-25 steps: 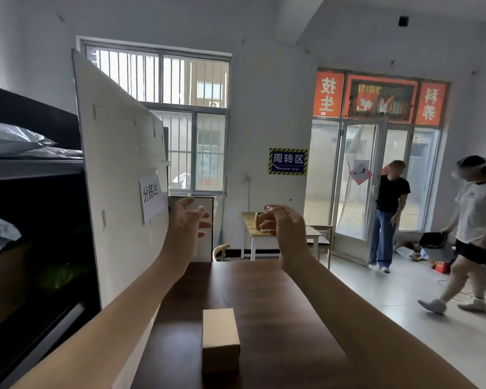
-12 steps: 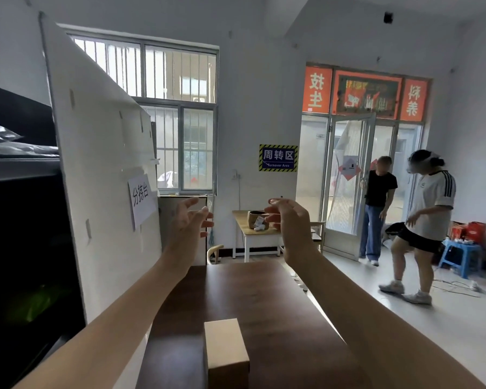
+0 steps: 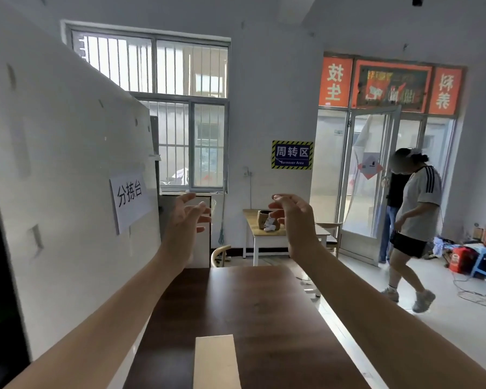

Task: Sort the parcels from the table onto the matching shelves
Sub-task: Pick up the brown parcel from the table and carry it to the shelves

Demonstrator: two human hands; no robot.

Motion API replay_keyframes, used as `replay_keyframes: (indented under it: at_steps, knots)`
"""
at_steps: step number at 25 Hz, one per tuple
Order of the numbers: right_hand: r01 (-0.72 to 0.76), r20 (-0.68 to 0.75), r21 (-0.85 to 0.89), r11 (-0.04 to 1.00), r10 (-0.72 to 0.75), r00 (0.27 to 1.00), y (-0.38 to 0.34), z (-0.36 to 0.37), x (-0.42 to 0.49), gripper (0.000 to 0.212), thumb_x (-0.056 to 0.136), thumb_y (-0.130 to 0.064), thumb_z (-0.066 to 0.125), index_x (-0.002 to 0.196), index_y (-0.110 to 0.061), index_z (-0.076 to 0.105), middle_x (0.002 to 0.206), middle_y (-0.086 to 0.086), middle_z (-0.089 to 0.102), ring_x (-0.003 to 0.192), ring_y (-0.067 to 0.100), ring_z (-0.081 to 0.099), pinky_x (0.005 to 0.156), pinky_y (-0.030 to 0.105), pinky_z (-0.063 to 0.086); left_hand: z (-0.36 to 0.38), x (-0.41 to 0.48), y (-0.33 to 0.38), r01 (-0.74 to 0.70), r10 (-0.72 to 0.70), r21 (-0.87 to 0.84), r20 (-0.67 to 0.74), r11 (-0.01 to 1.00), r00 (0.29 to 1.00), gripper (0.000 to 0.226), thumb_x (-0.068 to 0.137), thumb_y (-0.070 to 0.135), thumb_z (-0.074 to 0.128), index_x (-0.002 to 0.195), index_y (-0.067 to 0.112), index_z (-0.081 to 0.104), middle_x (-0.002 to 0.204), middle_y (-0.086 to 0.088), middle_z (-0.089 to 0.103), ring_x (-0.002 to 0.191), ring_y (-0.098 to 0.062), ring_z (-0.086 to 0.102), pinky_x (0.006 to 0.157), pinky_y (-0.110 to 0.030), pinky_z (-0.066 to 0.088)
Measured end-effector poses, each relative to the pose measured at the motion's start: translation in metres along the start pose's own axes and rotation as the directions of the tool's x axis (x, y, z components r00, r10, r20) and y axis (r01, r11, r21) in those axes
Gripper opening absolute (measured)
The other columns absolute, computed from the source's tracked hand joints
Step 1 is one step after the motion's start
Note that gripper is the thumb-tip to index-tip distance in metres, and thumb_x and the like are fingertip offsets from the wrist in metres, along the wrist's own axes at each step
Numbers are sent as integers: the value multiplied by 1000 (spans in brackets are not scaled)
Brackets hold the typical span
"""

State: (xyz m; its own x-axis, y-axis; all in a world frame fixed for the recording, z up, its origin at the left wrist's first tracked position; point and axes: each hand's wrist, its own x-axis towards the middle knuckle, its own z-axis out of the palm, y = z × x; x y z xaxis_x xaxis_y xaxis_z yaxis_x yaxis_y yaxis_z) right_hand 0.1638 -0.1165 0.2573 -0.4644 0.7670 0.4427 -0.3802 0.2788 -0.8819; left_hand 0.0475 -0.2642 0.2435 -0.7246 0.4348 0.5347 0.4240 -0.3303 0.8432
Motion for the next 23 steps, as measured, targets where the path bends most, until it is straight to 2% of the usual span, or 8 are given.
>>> replay_keyframes:
  at_steps: [7,12,13,17,20,23]
  knots:
    - [-31,17,0,1000,31,999,41,-8,48,14,90,-15,53,83,-18,64,80,5,64,71,17,56,76,30,44,22,29,-35,0,1,45,-18,999,1000,27,97,19,44,123,12,43,91,-2,61,84,-15,59,77,-29,46]
    - [-81,31,18,997,81,996,77,9,72,12,89,-15,54,84,-17,65,83,7,64,71,17,56,84,35,44,13,53,-80,26,-26,72,-1,997,1000,24,95,24,46,117,14,48,92,-1,62,85,-15,60,76,-27,46]
    - [-82,26,11,997,82,996,86,14,75,12,89,-15,54,83,-18,64,84,7,64,70,17,55,83,33,44,7,56,-93,47,-47,75,-1,996,999,22,95,23,46,115,14,49,92,-1,62,85,-15,59,76,-27,46]
    - [-98,1,-55,994,98,995,132,31,75,14,91,-14,52,84,-18,63,86,7,64,69,12,54,64,19,41,-17,65,-155,178,-178,79,1,981,984,14,97,20,43,107,18,52,92,-2,61,87,-16,59,78,-30,45]
    - [-176,4,-136,975,178,984,193,37,60,14,93,-13,52,94,-15,65,86,5,63,70,10,54,55,5,41,-31,54,-220,312,-318,121,34,942,947,15,97,19,43,98,19,58,91,-1,62,90,-18,58,77,-30,44]
    - [-318,-27,-198,927,319,947,264,35,33,13,92,-13,54,95,-15,67,89,5,63,72,11,55,52,4,40,-41,20,-287,437,-454,176,71,882,888,22,97,20,41,91,29,60,93,2,61,93,-15,56,82,-31,44]
